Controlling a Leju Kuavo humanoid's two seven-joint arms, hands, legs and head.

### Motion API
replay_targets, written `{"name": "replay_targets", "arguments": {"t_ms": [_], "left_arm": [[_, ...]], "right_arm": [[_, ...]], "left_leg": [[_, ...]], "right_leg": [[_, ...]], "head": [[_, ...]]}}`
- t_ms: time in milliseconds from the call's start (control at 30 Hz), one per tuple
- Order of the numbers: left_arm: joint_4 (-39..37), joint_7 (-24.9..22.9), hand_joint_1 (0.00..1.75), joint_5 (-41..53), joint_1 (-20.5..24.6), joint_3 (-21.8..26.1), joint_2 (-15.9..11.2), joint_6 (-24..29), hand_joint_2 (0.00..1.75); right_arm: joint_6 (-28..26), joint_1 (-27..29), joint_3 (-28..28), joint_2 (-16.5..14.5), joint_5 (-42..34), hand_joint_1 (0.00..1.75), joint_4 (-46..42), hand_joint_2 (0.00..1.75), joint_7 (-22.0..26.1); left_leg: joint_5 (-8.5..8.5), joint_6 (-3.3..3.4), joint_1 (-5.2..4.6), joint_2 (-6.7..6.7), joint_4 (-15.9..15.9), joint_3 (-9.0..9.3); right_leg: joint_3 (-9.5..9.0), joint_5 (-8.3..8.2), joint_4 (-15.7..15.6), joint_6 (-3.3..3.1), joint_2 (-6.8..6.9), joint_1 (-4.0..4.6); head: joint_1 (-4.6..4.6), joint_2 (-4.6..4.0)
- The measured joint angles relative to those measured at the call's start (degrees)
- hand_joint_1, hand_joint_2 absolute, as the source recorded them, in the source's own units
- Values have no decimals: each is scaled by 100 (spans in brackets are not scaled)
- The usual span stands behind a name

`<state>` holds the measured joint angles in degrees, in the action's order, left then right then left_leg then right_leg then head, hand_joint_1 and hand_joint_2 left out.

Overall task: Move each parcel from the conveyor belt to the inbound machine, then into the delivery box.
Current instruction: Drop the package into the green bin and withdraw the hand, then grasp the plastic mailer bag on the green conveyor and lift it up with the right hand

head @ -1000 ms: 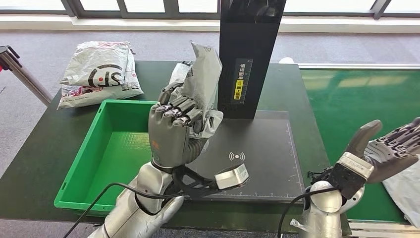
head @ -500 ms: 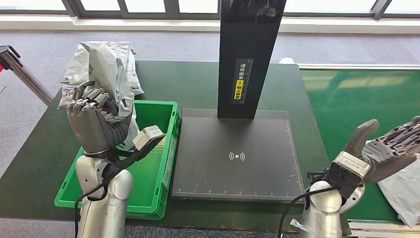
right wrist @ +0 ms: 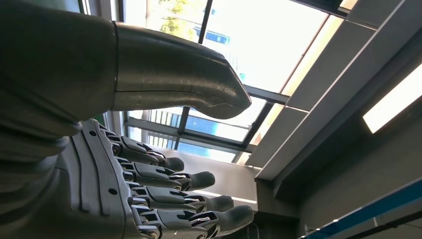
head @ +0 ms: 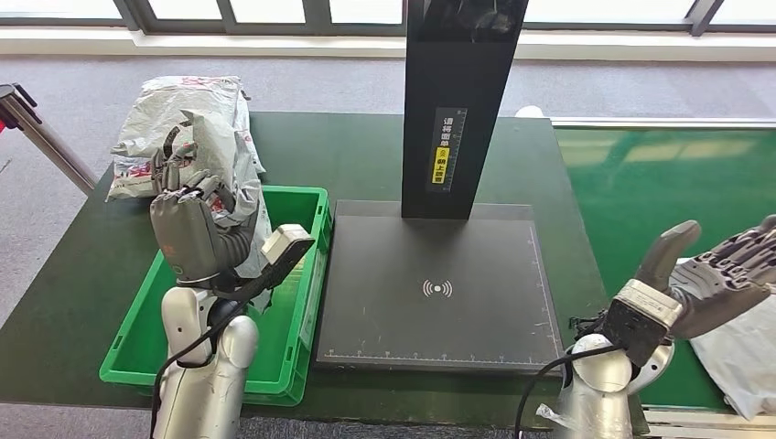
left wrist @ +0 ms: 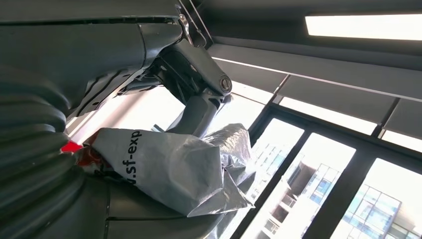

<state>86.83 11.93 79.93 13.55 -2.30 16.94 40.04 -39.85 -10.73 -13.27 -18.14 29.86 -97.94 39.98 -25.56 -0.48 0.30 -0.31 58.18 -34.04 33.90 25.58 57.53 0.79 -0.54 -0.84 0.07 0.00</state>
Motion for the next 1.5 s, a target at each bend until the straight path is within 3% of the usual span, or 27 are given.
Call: {"name": "replay_targets", "arguments": {"t_ms": [133,767,1367,1500], "left_arm": [[-42,1,0,-2,1,0,1,0,0],[175,955,0,-1148,-66,260,2,4,0],[232,1032,0,-1238,-84,333,2,4,0],[246,1238,0,-1459,-94,380,2,4,0]], "right_arm": [[0,0,0,0,0,0,0,175,0],[0,-1,-4,0,11,0,3,175,0],[0,-1,-4,0,11,0,9,175,0],[0,-3,-5,0,29,0,29,175,0]], "left_leg": [[0,0,0,0,0,0],[0,0,0,-1,0,-2],[0,0,0,-2,0,-2],[0,0,0,-2,0,-3]], "right_leg": [[-1,0,0,0,0,0],[-1,0,1,0,0,0],[-2,0,1,0,1,0],[-2,0,1,0,1,0]], "head": [[1,0],[0,0],[0,0],[1,0]]}}
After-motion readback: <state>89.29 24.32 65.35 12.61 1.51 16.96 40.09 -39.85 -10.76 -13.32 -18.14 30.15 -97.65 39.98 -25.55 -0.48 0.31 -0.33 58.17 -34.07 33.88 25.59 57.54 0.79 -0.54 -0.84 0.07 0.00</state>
